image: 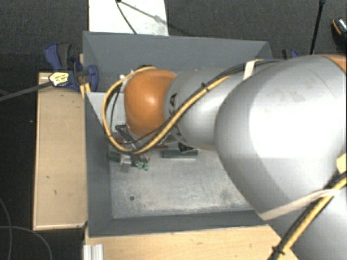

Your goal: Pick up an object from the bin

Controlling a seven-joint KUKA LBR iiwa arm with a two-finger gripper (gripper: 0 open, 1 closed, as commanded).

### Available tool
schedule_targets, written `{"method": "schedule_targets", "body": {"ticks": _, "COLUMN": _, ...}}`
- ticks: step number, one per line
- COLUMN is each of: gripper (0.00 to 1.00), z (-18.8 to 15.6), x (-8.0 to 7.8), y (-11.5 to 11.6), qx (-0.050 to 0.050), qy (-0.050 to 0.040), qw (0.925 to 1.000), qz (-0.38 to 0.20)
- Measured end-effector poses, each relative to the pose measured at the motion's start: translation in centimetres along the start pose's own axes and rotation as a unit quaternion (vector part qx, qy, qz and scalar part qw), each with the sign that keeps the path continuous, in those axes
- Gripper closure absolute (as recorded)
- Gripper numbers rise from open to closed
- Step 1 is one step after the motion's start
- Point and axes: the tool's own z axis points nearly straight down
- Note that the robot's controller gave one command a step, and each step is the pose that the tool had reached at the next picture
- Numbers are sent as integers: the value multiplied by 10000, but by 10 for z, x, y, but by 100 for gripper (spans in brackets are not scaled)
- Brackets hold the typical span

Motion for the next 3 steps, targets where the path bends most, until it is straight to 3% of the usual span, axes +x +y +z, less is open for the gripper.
{"method": "schedule_targets", "body": {"ticks": 1, "gripper": 100, "z": -112, "x": -12, "y": 1, "qx": -20, "qy": -31, "qw": 10000, "qz": 68}}
{"method": "schedule_targets", "body": {"ticks": 2, "gripper": 100, "z": -155, "x": -20, "y": -6, "qx": -9, "qy": -21, "qw": 9959, "qz": -900}}
{"method": "schedule_targets", "body": {"ticks": 3, "gripper": 0, "z": -153, "x": -20, "y": -6, "qx": -5, "qy": -3, "qw": 9960, "qz": -892}}
